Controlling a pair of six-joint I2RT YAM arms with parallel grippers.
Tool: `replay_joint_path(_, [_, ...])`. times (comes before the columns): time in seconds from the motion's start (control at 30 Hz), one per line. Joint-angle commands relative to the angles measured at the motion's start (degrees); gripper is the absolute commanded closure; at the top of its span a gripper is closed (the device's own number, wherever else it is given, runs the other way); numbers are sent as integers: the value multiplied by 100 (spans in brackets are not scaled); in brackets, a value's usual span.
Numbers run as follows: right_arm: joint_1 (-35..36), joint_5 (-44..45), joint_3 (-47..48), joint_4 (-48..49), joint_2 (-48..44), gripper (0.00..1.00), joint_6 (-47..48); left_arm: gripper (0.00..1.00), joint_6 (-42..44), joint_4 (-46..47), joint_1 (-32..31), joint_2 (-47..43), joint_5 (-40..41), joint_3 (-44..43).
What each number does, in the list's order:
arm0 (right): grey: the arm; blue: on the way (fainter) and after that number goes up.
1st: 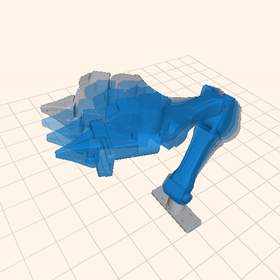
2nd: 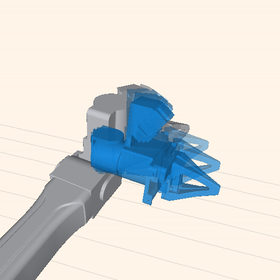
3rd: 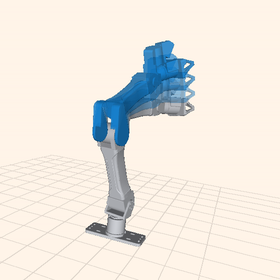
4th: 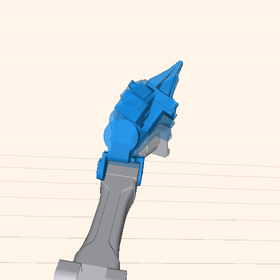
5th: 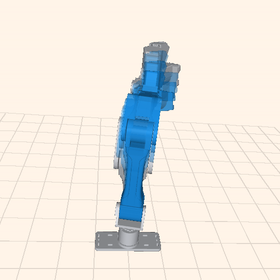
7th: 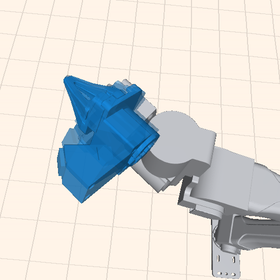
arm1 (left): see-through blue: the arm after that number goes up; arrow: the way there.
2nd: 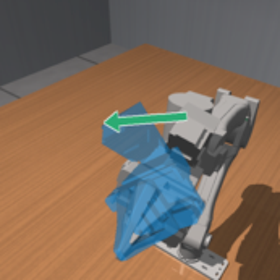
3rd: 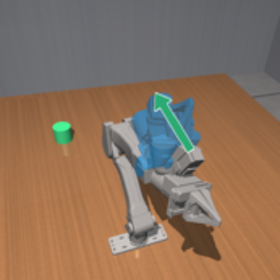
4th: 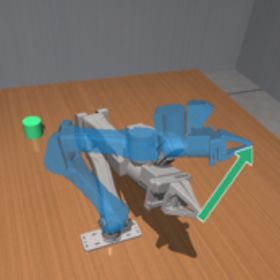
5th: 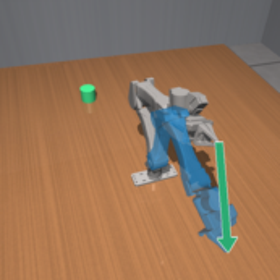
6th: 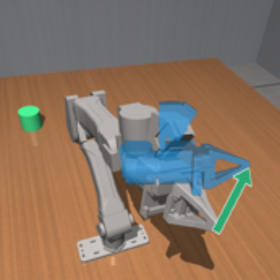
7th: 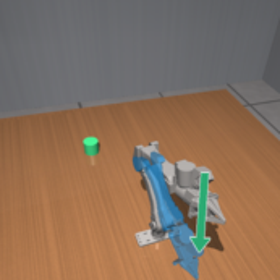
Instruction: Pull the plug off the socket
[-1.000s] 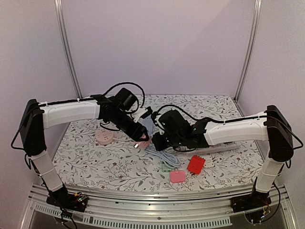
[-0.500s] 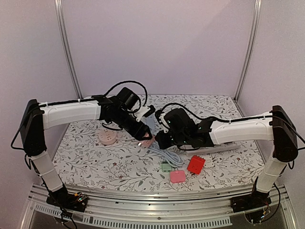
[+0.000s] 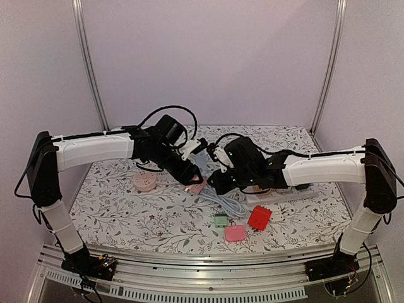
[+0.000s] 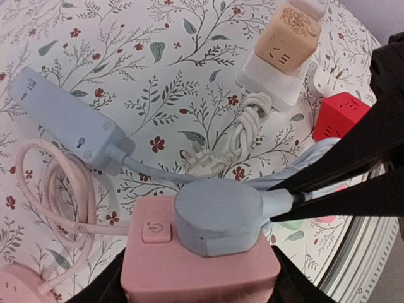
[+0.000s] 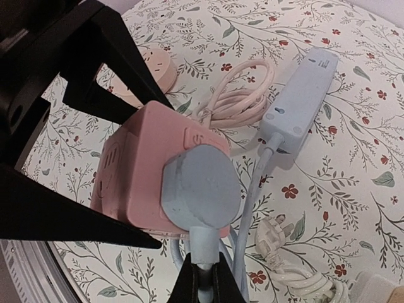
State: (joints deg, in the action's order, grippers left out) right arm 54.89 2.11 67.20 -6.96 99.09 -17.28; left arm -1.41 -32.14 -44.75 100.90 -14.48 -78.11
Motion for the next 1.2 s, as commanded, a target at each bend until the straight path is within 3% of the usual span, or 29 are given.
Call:
replay_joint_path(0.0, [-504,708,111,209,-360,100,88,64,408,-760,-362,-80,-585,7])
replay_joint_path(0.17, [-508,545,80,221,-366,100,-8,68,114,-621,-279,-95,-536,-13])
replay_joint_path(0.53, [108,843,-289,458,-304,100,-411,69,-769,32,562,-228,-1723,115])
replay_joint_path(0.8, [185,1536,-327,386,-283,100,-713,70,-518,-155,430,-272,-1123,103])
replay_joint_path(1.17, [-428,1881,-230,308,-803,100,-795,71,138,-601,-262,-207,-80,64])
